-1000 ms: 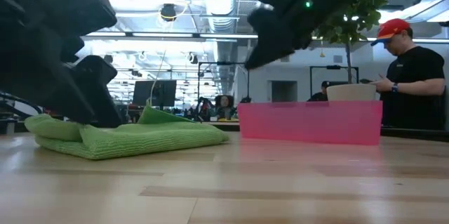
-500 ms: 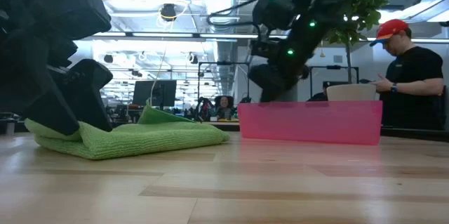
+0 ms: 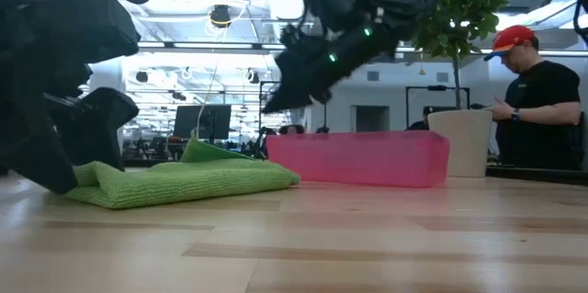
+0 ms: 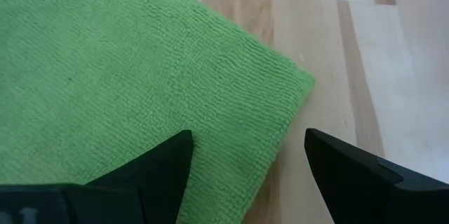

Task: Fold microfiber towels
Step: Move the red bin to the center of the table

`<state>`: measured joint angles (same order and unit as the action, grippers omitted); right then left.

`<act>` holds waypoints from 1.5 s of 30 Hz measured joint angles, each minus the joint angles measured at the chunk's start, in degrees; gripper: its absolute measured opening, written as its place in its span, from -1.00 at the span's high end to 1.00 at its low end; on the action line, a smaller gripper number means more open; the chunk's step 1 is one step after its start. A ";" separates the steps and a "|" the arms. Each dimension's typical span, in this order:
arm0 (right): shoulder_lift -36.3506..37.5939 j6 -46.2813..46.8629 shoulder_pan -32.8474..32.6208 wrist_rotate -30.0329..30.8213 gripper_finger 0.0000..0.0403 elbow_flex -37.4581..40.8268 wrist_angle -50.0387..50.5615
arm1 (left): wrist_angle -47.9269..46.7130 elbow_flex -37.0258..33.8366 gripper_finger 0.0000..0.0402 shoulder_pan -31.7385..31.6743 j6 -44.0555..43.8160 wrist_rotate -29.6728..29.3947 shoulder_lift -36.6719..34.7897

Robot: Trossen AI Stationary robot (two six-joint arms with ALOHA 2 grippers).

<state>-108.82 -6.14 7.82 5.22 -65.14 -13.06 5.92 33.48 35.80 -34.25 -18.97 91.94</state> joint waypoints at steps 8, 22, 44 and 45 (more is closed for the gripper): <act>6.55 -0.74 -3.25 -0.57 0.49 -3.49 12.26 | -1.79 0.14 -0.34 0.52 -0.91 2.98 -0.17; 15.48 32.11 -20.69 14.03 0.49 0.71 63.11 | -1.63 0.04 -0.34 0.84 2.72 3.22 -0.11; 18.67 34.37 -6.23 30.23 0.49 20.12 59.58 | -0.51 -0.05 -0.34 0.73 3.32 3.29 -0.02; 18.67 32.17 -4.73 30.76 0.49 20.01 58.53 | -0.52 -0.05 -0.34 0.73 3.31 3.29 -0.02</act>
<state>-90.15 26.03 3.09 35.98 -45.13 45.48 5.40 33.43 36.53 -30.94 -15.68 91.92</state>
